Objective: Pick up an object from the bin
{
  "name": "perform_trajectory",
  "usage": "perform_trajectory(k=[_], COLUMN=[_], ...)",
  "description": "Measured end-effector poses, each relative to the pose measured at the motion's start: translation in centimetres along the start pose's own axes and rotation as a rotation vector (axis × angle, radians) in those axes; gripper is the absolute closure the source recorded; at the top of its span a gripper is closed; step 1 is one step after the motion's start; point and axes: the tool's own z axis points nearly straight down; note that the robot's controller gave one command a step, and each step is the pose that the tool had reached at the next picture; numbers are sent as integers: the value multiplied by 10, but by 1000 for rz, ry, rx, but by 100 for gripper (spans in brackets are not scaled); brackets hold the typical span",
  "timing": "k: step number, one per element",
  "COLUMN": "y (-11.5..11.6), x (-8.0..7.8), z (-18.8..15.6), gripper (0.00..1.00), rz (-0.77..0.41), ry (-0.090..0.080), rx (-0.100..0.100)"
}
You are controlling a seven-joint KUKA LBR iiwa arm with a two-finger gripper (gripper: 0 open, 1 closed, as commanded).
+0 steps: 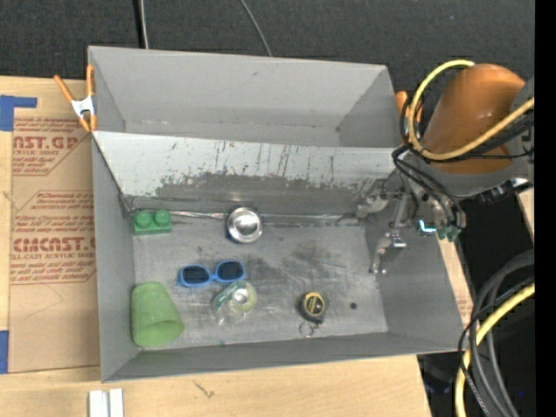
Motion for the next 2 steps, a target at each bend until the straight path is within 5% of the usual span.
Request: perform_trajectory(k=[1, 2], y=[34, -4], x=[-35, -33], z=[120, 92], gripper=[0, 0], rz=[-19, 49], ry=[-13, -11], rx=[3, 2])
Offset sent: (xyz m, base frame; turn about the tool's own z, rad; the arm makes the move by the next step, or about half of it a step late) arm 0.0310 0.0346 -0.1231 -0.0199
